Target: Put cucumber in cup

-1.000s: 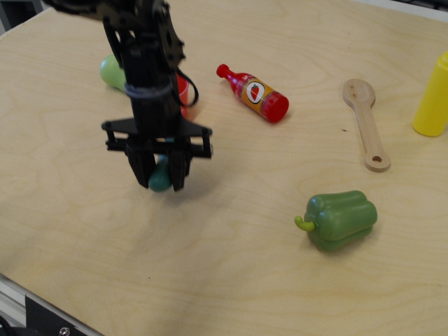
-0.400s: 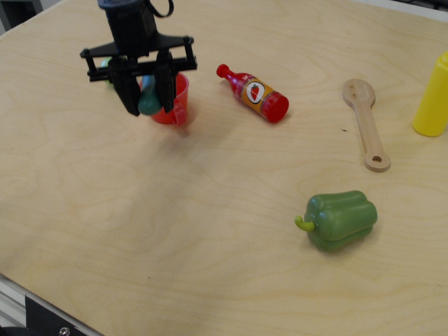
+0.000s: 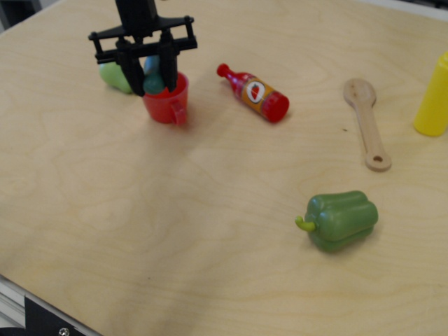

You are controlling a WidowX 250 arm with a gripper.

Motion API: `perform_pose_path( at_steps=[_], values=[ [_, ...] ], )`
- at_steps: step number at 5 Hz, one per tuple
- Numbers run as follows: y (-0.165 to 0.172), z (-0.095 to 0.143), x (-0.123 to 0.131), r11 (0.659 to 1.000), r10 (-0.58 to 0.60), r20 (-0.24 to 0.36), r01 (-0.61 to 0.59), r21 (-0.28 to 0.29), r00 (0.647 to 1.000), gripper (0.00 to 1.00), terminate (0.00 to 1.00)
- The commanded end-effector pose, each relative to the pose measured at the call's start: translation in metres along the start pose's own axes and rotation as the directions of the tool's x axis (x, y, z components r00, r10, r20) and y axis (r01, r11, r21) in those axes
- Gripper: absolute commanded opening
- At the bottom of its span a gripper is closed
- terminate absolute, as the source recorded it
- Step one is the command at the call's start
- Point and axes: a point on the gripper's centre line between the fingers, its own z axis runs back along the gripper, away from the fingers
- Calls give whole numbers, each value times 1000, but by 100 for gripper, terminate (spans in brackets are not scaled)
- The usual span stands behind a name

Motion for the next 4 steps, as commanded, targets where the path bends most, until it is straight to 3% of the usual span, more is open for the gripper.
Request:
perform_pose_path(
  at_steps=[1,2,4],
  values=[
    [-6,4,14,1000,-4,-10,4,17,1000,0,0],
    [-8,1,18,1000,-4,-19,5,24,1000,100,0],
    [-10,14,17,1000,-8,11,8,30,1000,100,0]
  ],
)
